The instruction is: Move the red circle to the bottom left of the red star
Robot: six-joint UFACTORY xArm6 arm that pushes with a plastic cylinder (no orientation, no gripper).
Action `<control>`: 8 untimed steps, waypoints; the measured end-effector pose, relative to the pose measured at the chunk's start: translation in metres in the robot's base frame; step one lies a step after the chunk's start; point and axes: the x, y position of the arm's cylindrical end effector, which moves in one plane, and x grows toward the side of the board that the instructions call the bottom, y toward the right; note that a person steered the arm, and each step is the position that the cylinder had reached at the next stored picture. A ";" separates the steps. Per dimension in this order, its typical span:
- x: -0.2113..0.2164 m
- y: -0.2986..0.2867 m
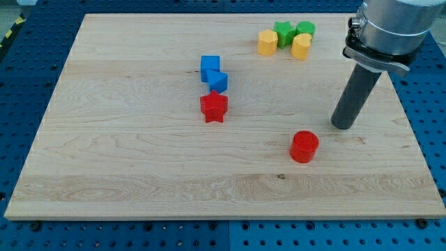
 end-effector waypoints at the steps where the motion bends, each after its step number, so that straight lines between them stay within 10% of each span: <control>1: 0.005 0.008; 8: 0.062 -0.049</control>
